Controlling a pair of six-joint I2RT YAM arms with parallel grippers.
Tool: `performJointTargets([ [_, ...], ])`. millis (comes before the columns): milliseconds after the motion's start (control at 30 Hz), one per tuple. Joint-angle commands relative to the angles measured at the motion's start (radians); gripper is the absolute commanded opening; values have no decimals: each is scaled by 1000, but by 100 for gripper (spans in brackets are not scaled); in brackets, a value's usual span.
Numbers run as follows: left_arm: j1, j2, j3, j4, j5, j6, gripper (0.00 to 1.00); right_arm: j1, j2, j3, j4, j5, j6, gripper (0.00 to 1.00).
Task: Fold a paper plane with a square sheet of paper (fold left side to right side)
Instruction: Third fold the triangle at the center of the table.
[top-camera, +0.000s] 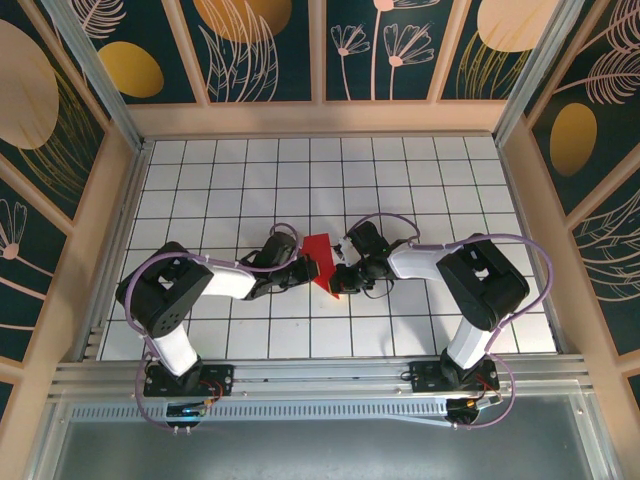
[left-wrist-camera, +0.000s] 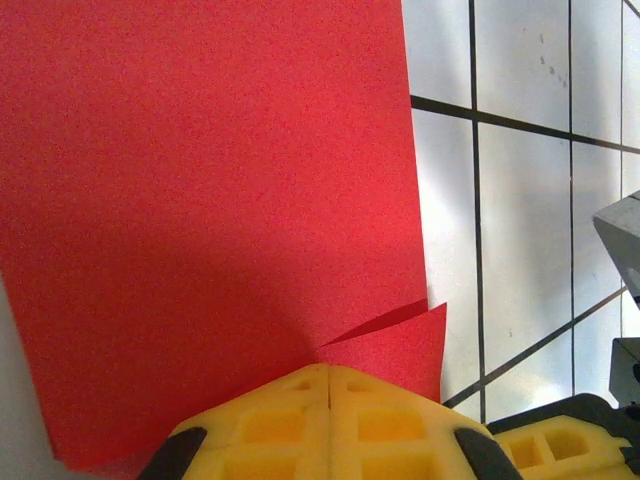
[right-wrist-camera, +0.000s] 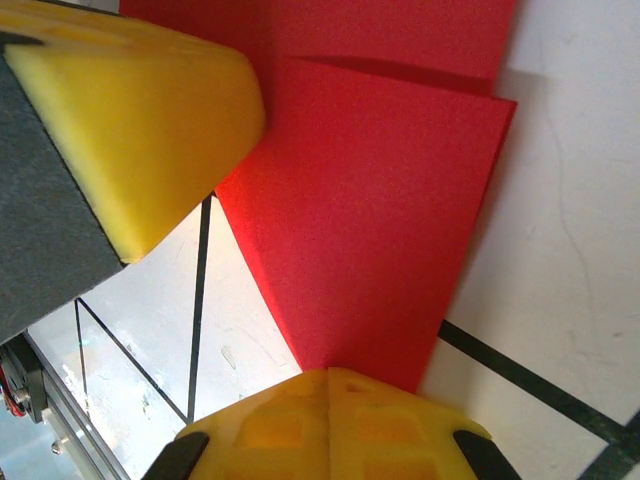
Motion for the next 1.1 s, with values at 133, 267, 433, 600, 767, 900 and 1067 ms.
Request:
performJointTargets([
  [133,-3,17,-42,-47,-45,-26,0,19,-48,24,-98,31,52,0],
  [267,-4,18,-34,-63,-47,-17,0,26,-55,37,-57,7,78,0],
  [433,-4,20,-31,-66,-46,-17,0,34,-23,60,-2,8,96,0],
  [600,-4,24,-26,-73,-45,-12,0,38,25,97,24,27,97,0],
  [767,-4,23,-25,-80,-50,-12,0,41,73,126,23,31,86,0],
  [900,-4,23,-24,-83,-53,-13,0,42,87,116,19,43,84,0],
  [1067,-4,27,-18,-103,-61,-11,0,44,87,87,-19,51,76,0],
])
